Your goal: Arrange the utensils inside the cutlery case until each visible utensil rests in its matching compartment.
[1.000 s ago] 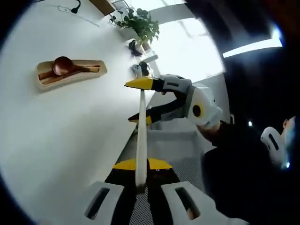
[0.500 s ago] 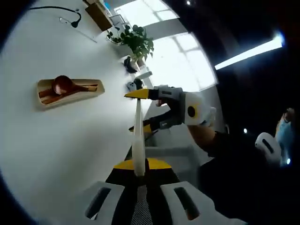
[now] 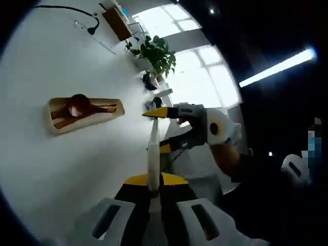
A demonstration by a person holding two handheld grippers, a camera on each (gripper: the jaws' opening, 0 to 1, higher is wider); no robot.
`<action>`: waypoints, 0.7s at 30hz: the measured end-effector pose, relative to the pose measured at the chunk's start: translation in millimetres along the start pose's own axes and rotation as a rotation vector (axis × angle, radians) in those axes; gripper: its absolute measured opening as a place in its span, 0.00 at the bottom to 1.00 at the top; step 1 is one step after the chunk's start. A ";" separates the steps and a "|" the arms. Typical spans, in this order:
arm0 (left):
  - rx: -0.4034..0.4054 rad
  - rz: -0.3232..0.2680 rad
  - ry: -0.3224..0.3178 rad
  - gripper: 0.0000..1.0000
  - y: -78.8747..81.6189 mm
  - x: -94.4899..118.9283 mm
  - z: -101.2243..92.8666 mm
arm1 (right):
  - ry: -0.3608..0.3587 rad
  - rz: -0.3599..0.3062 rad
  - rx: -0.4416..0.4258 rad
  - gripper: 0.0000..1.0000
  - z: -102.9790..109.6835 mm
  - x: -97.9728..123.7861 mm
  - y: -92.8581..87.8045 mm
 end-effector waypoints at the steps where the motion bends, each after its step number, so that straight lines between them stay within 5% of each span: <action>1: 0.003 0.002 0.000 0.07 0.9 -0.3 1.5 | 0.010 -0.003 -0.004 0.39 -2.4 -1.3 -1.4; 8: 0.099 -0.091 0.022 0.06 19.7 -10.5 21.1 | 0.067 0.065 -0.021 0.39 -25.8 -24.8 -16.6; 14: 0.144 -0.129 0.120 0.09 32.0 -13.4 48.2 | 0.123 0.099 -0.044 0.38 -47.4 -47.6 -26.9; 19: 0.120 -0.120 0.207 0.13 40.4 -11.1 62.6 | 0.170 0.137 -0.075 0.38 -61.2 -57.7 -33.4; 21: 0.084 -0.066 0.247 0.13 39.7 -9.5 66.9 | 0.202 0.152 -0.084 0.38 -64.5 -61.9 -37.6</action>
Point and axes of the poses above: the point that each gripper's makers call its tool centre point, and the gripper's own axes: x roughly backward along the fingers, z roughly to its left, y roughly out of its top, the point moved 6 cm from there along x, roughly backward along the fingers, and after that the axes turned 1 degree about z, right-handed, at the moved point
